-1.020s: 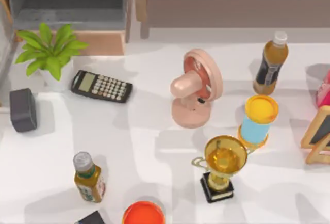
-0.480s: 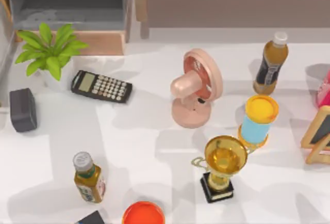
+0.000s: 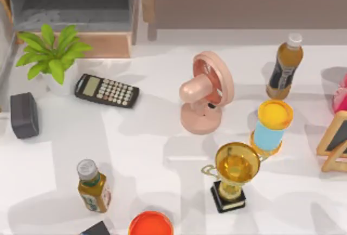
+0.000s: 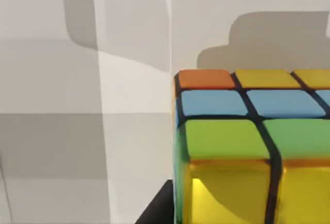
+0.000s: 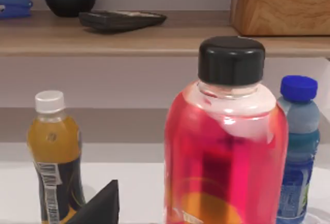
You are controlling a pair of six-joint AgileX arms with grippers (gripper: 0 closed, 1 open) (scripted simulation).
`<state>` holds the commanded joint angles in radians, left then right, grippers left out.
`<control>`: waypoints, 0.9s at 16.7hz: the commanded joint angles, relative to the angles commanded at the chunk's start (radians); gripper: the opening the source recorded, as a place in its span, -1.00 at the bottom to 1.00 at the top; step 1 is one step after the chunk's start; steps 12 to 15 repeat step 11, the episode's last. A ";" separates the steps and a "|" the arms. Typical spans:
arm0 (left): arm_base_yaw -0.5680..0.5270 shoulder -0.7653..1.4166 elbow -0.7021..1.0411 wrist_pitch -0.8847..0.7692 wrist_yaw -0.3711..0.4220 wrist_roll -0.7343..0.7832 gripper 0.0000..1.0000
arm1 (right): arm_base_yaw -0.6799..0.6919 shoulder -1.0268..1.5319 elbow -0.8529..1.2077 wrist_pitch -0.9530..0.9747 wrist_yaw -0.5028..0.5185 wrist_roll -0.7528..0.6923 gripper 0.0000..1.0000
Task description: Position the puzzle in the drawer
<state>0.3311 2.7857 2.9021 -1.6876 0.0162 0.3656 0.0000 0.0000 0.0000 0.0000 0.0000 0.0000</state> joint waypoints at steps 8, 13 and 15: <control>0.000 0.000 0.000 0.000 0.000 0.000 1.00 | 0.000 0.000 0.000 0.000 0.000 0.000 1.00; 0.000 0.000 0.000 0.000 0.000 0.000 1.00 | 0.000 0.000 0.000 0.000 0.000 0.000 1.00; 0.000 0.000 0.000 0.000 0.000 0.000 1.00 | 0.000 0.000 0.000 0.000 0.000 0.000 1.00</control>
